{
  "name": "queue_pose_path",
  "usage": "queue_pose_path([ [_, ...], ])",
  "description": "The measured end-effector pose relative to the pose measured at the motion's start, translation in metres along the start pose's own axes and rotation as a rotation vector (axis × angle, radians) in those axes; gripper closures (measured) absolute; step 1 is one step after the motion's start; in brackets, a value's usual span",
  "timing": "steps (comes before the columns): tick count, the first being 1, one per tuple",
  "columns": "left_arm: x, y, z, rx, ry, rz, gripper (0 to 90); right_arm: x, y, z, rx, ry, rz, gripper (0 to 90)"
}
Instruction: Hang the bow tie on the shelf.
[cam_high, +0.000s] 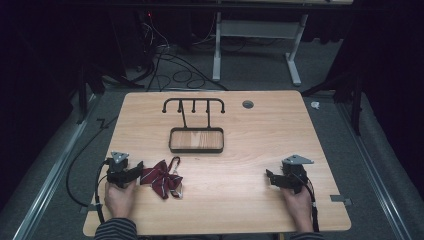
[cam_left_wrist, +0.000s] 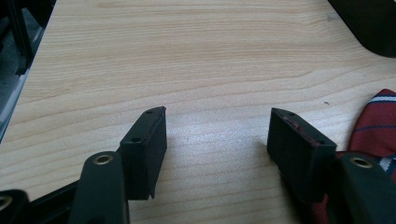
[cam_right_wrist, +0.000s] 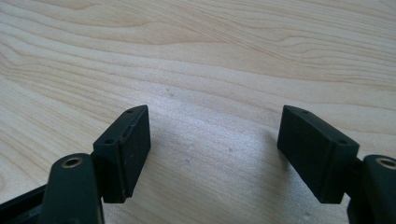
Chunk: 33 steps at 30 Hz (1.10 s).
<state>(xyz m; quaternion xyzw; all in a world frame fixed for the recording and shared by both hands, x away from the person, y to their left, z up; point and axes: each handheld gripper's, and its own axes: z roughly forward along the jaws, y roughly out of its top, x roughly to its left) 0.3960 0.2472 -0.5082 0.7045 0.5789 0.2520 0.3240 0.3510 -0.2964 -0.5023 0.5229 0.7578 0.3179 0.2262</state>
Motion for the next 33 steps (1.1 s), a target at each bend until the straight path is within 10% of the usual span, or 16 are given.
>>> queue_pose_path([
  [33,-0.0009,0.0004,-0.0002,0.002,0.013,-0.011,40.7,-0.0001,0.0001,-0.0001,0.001,0.001,0.001,26.9],
])
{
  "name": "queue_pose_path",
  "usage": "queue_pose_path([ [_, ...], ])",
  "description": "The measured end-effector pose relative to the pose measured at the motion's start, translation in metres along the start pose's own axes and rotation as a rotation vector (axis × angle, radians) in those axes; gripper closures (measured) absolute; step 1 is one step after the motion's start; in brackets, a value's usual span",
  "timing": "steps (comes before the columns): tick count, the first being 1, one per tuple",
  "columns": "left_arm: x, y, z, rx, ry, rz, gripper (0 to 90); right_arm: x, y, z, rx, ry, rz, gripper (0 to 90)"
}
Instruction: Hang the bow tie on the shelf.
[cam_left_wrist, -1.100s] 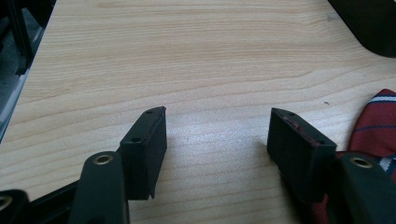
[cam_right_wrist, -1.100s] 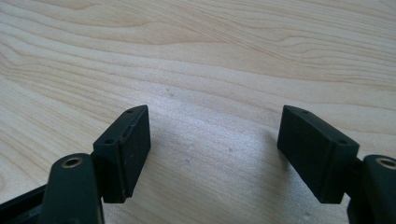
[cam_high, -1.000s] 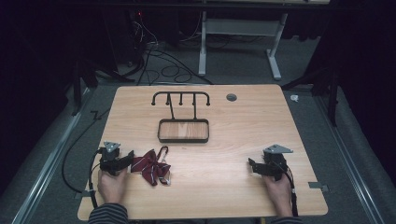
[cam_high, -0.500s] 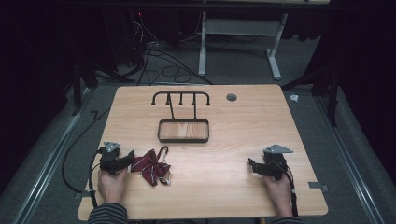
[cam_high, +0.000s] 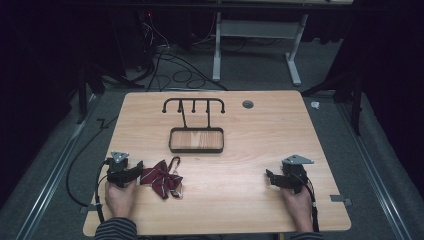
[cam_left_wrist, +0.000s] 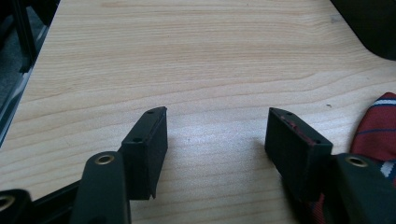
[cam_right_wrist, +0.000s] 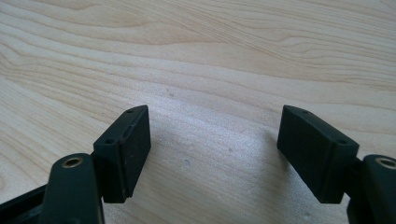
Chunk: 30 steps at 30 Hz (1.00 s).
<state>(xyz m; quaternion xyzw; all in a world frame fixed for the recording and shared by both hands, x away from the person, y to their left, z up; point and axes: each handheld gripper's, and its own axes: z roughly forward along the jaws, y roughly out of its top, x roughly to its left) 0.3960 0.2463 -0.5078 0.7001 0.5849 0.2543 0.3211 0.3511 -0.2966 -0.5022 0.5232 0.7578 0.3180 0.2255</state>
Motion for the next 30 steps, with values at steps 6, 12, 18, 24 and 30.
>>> queue_pose_path([
  [6,0.002,0.000,-0.002,0.004,-0.005,-0.010,43.0,0.000,0.000,0.000,0.000,0.000,0.001,26.9],
  [12,0.002,0.001,-0.007,-0.011,-0.016,-0.019,44.2,0.000,0.000,0.000,0.001,0.000,0.002,26.9],
  [18,-0.001,0.003,-0.020,-0.041,-0.059,-0.024,47.2,0.000,0.000,0.000,0.001,0.000,0.002,26.8],
  [24,-0.009,0.006,-0.031,-0.067,-0.100,-0.007,48.4,0.000,0.000,0.000,0.001,0.000,0.000,26.8],
  [30,-0.020,0.012,-0.037,-0.078,-0.133,0.023,49.9,0.000,0.000,0.000,0.001,0.000,0.000,26.8],
])
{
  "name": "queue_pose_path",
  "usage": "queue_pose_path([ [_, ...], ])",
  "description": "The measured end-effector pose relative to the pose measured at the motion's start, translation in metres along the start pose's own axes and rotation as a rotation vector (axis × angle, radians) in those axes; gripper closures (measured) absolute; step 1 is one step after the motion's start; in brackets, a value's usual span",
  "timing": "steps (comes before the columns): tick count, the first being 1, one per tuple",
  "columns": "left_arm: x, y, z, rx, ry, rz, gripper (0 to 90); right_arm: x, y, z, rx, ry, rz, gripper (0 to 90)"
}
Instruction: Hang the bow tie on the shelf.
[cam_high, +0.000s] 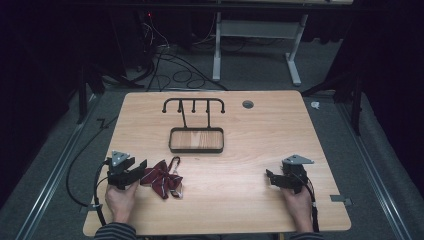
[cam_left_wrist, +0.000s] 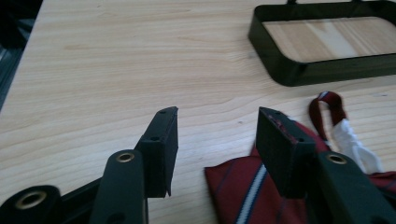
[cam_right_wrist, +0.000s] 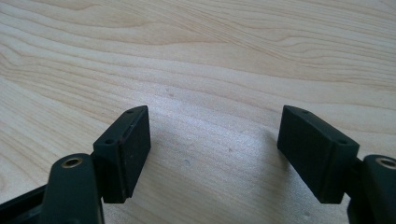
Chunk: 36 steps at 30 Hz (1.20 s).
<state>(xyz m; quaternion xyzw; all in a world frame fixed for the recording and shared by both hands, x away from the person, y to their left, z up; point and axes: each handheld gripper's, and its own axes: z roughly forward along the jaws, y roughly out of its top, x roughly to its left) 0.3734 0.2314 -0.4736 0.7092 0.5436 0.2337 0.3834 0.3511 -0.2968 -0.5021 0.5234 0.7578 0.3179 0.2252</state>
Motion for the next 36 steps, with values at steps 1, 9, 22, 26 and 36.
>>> queue_pose_path([
  [1,-0.005,0.002,-0.001,-0.003,-0.014,0.009,50.1,0.000,0.000,0.000,0.000,0.000,0.001,26.8],
  [9,-0.023,0.011,0.001,0.020,-0.082,0.065,51.1,0.000,0.000,0.000,0.000,0.000,0.001,26.8],
  [22,-0.044,0.024,0.012,0.037,-0.144,0.110,54.7,0.000,0.000,0.000,0.000,0.000,0.001,26.8],
  [26,-0.049,0.028,0.016,0.050,-0.161,0.130,55.8,0.000,0.000,0.000,0.000,0.000,0.000,26.8],
  [36,-0.063,0.034,0.035,0.111,-0.193,0.164,59.2,0.000,0.000,0.000,0.000,0.000,0.001,26.8],
])
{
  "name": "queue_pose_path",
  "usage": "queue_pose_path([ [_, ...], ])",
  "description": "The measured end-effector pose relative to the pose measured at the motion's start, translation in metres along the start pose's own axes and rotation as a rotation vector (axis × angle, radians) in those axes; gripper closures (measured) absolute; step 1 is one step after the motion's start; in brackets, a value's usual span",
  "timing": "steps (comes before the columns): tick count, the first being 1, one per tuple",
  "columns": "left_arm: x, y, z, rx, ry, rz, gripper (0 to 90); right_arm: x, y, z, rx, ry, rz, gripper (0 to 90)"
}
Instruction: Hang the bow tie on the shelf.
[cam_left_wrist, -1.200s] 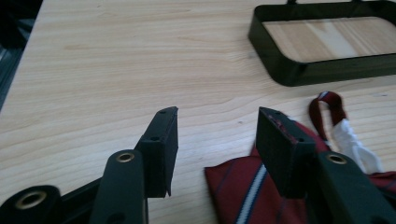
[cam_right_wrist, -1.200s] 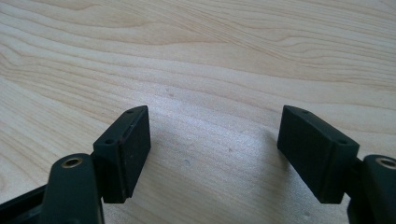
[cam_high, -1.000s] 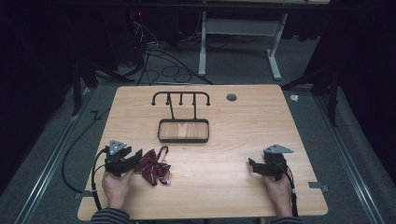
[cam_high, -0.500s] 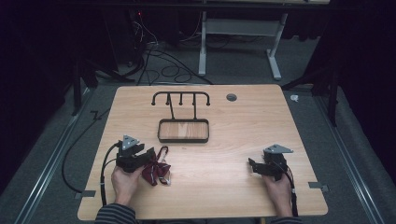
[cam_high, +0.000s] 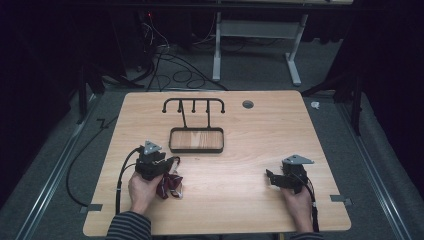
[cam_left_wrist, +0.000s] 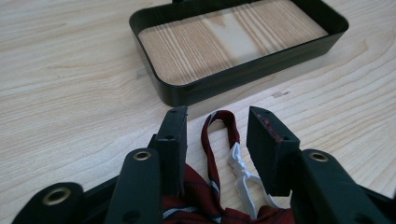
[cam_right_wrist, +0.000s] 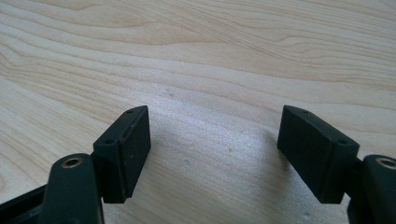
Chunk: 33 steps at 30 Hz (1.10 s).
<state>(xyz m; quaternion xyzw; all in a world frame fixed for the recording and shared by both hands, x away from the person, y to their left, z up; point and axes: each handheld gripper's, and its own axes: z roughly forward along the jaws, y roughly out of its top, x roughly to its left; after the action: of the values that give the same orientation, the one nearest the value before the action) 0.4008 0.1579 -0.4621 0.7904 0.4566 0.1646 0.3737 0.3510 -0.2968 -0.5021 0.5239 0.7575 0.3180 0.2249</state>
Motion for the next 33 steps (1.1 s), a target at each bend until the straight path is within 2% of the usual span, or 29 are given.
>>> queue_pose_path([
  [10,0.001,0.008,0.016,0.029,-0.015,0.008,64.3,0.000,0.000,0.000,0.000,0.000,0.000,26.7],
  [15,0.002,0.006,0.026,0.060,-0.024,0.003,68.5,0.000,0.000,0.000,0.000,0.001,0.000,26.7],
  [25,0.008,0.003,0.036,0.092,-0.013,-0.007,75.1,0.000,0.000,0.000,0.000,0.001,0.000,26.6],
  [33,0.007,0.002,0.043,0.112,-0.014,-0.007,79.1,0.000,0.000,0.000,0.000,0.001,0.000,26.7],
])
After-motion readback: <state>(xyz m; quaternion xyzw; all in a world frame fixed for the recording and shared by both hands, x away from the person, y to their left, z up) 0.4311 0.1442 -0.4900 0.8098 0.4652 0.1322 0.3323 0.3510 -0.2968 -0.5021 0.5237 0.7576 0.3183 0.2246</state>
